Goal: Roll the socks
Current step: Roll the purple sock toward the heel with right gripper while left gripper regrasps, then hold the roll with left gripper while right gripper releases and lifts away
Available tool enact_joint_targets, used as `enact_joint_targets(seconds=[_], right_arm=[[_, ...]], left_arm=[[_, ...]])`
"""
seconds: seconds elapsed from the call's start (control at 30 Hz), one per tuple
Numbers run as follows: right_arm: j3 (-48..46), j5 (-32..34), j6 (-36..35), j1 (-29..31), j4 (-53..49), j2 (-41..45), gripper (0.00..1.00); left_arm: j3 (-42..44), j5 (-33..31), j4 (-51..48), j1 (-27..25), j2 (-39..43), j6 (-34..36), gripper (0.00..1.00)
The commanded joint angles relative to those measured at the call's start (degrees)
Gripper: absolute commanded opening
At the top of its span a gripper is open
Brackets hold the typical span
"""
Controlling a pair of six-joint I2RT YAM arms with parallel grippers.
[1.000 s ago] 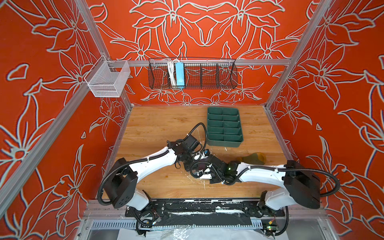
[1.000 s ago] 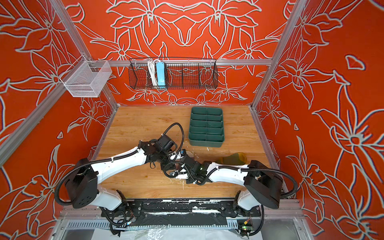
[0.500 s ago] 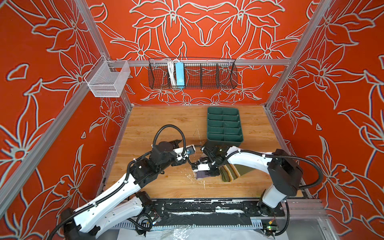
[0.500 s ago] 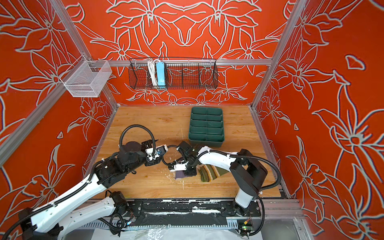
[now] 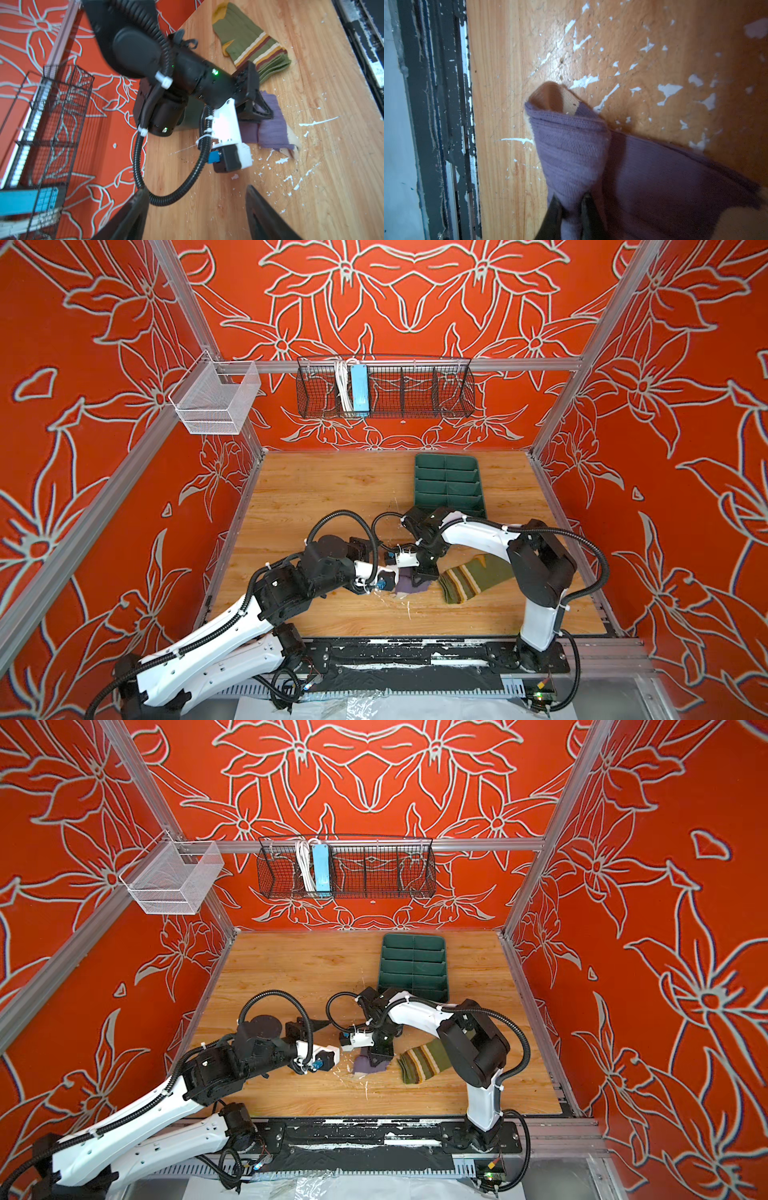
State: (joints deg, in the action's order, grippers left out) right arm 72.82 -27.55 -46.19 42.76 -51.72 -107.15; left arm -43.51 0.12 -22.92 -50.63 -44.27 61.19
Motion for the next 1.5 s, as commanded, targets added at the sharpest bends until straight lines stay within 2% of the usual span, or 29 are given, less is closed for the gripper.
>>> enact_joint_targets(seconds=[0.0, 0.2, 0.27, 0.37, 0.6, 0.83, 1.0, 1.17, 1.23, 1.37, 1.47], right_arm=[[1.0, -1.5, -2.3, -1.2, -4.0, -1.4, 0.0], [1.1, -2.6, -2.8, -2.4, -3.2, -2.5, 0.0], [1.2, -3.1, -2.9, -2.8, -3.0, -2.5, 0.0], [1.1, -3.4, -3.5, -3.3, -2.9, -2.4, 0.0], [1.2, -4.1, -3.6, -3.7, -2.6, -2.6, 0.0], [1.3, -4.8, -3.6, -3.9, -2.5, -2.6, 0.0], [1.6, -5.7, -3.7, -4.0, -2.8, -2.5, 0.0], [1.9, -6.6, -3.4, -4.1, -2.7, -1.9, 0.0], [1.3, -5.6, -2.6, -4.3, -1.0, -0.8, 0.0], [-4.0, -0.7, 1.9, -5.6, 10.5, 5.3, 0.28], [-8.0, 2.2, 6.7, -7.8, 19.4, 10.9, 0.44]], left_arm=[[2.5, -4.3, 4.8, -5.3, -2.2, 2.4, 0.72], [6.2, -12.7, 17.1, -16.5, -11.2, -1.5, 0.67], [8.0, -16.6, 22.1, -20.2, -17.0, -4.5, 0.65], [10.3, -20.1, 27.7, -22.8, -24.4, -8.1, 0.61], [10.9, -27.3, 36.5, -22.1, -37.1, -15.3, 0.56], [9.5, -26.1, 37.5, -18.2, -44.6, -19.5, 0.5], [8.3, -28.3, 39.2, -16.6, -49.7, -19.6, 0.36], [7.4, -29.7, 39.1, -16.7, -52.6, -20.7, 0.07], [6.8, -30.0, 36.7, -16.8, -52.4, -21.2, 0.03], [5.2, -29.5, 27.0, -16.9, -49.7, -23.5, 0.0], [3.7, -26.9, 18.8, -16.9, -47.2, -25.5, 0.0]])
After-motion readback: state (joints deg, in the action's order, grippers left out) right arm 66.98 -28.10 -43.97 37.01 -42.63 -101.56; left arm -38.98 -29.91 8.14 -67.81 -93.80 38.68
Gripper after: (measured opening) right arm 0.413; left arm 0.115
